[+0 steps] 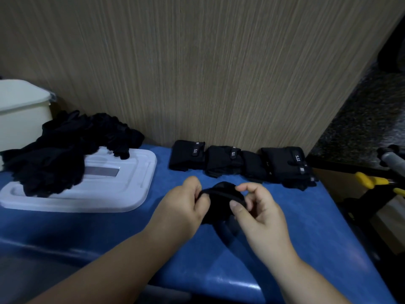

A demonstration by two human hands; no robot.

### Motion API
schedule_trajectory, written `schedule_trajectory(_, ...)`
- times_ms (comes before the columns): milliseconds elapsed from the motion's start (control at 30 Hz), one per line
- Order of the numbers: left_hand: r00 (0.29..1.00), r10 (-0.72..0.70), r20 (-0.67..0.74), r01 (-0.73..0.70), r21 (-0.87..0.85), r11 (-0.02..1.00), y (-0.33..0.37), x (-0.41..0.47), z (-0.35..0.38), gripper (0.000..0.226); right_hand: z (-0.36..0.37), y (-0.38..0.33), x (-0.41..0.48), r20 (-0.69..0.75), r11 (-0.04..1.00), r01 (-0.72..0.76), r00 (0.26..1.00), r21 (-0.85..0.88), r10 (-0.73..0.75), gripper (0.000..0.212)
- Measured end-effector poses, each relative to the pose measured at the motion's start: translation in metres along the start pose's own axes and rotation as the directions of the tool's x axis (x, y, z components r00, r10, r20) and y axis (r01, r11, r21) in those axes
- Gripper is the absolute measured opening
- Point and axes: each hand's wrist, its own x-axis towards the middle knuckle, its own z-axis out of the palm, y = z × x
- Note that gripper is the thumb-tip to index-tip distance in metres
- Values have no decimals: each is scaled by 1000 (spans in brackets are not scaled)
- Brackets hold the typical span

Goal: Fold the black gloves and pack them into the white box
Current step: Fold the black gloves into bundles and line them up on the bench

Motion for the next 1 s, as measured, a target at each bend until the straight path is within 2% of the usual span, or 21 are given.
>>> schedule_trajectory(100, 984, -174, 47, 181, -259, 949, 3, 4, -1, 21, -1, 2, 1, 38, 982, -34, 999, 186, 27, 22)
schedule_trajectory(167, 954, -276, 114, 296, -482, 825, 4, 9, -1, 18, -3, 1, 4, 10, 969, -128, 992, 213, 129, 14)
schedule_trajectory(233, 928, -333, 167, 360, -631, 687, 8, 12, 0, 15, -4, 0, 5, 41, 945, -268, 963, 186, 265, 26)
schedule_trajectory(333, 920, -302, 250, 382, -743, 549, 14, 9, -2, 15, -2, -7, 5, 250, 860, -489, 859, 146, 446, 54)
schedule_trajectory(433, 916, -222, 335, 400, -812, 425, 17, 5, -4, 25, 2, -12, 2, 388, 796, -596, 762, 106, 519, 72)
schedule_trajectory(500, 903, -161, 397, 427, -802, 418, 16, 4, -5, 26, 2, -13, 2, 435, 734, -645, 735, 212, 520, 76)
schedule_trajectory(567, 880, -87, 467, 449, -757, 476, 16, 2, -5, 26, 1, -15, 4, 437, 670, -649, 752, 361, 493, 69)
schedule_trajectory(667, 839, -45, 542, 465, -672, 576, 18, -2, -5, 21, -4, -17, 8, 336, 651, -584, 812, 485, 478, 35)
schedule_trajectory(733, 829, -63, 555, 478, -646, 595, 19, -3, -6, 22, -6, -16, 9, 244, 680, -543, 836, 492, 491, 14)
schedule_trajectory(833, 830, -119, 545, 510, -654, 559, 15, -1, -6, 22, -6, -10, 10, 131, 774, -489, 868, 403, 480, 26)
schedule_trajectory(900, 817, -165, 553, 553, -668, 498, 14, 2, -6, 24, -5, -9, 9, 93, 833, -441, 895, 334, 437, 22)
schedule_trajectory(1000, 799, -196, 569, 586, -664, 464, 11, 4, -4, 50, -4, -10, 6, 103, 887, -372, 928, 275, 357, 7)
